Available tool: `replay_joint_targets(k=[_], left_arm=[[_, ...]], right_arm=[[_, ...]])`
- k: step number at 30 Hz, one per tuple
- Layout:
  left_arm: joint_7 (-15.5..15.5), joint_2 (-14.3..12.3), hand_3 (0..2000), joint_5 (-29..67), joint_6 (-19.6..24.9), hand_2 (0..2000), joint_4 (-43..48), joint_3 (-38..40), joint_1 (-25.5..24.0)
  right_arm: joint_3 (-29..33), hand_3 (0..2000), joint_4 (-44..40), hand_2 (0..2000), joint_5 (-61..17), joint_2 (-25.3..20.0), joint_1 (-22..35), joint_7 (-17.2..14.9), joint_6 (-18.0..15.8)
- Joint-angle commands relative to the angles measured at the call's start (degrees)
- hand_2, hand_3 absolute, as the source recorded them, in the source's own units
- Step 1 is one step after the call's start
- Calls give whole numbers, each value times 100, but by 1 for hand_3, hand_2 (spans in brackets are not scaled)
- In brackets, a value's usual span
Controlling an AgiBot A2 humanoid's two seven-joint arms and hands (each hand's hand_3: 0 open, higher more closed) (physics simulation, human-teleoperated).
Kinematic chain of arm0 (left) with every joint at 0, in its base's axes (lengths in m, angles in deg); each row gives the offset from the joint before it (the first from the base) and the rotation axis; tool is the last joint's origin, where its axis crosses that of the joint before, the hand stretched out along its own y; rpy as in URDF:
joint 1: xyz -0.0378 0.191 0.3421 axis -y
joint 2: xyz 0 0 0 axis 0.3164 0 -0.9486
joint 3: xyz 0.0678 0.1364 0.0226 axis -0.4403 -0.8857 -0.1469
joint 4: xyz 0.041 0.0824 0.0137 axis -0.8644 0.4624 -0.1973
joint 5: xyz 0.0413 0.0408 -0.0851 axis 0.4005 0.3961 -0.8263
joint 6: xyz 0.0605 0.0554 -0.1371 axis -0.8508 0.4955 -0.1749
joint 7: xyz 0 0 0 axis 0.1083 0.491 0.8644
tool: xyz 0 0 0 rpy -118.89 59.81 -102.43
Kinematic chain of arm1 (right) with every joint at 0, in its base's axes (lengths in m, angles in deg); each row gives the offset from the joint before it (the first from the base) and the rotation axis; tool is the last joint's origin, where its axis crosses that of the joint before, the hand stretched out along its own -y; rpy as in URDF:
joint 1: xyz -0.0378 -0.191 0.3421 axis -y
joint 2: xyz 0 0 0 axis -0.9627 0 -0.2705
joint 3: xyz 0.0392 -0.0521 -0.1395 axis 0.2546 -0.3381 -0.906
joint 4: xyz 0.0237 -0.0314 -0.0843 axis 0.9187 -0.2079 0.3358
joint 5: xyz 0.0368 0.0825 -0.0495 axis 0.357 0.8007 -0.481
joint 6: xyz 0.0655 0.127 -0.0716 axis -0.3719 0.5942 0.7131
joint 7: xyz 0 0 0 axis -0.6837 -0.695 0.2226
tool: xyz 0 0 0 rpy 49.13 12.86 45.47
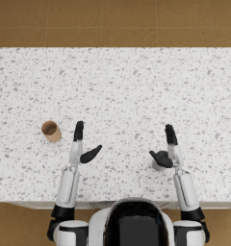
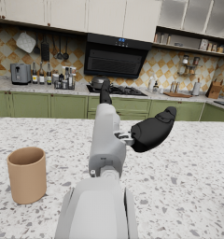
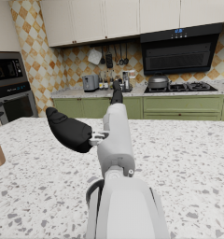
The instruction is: Pick up two cups and pour the berry on the right into the cup on the left
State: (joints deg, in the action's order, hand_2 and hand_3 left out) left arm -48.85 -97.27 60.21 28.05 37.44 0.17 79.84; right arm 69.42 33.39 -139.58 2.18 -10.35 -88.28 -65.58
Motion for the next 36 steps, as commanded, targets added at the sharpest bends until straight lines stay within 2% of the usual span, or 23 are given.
replay_joint_targets(k=[1,9,14,19,25,36], left_arm=[[-11,12,0,179,11,0,74,711,-223],[-38,-128,0,1621,38,0,-233,1772,-566],[-40,-176,0,2274,40,0,-707,1811,-585],[-40,-186,0,2411,40,0,-1292,2079,-442],[-40,-163,0,2439,40,0,-2040,2329,-131],[-40,-172,0,2442,40,0,-3372,2123,440]], right_arm=[[408,0,493,0,-180,162,-499,11,11],[672,0,861,0,-1625,258,-1270,38,38],[582,0,813,0,-2280,283,-1566,40,39],[475,0,725,0,-2418,259,-1666,40,39],[328,0,372,0,-2445,127,-1480,40,39],[136,0,-257,0,-2449,15,-1501,42,48]])
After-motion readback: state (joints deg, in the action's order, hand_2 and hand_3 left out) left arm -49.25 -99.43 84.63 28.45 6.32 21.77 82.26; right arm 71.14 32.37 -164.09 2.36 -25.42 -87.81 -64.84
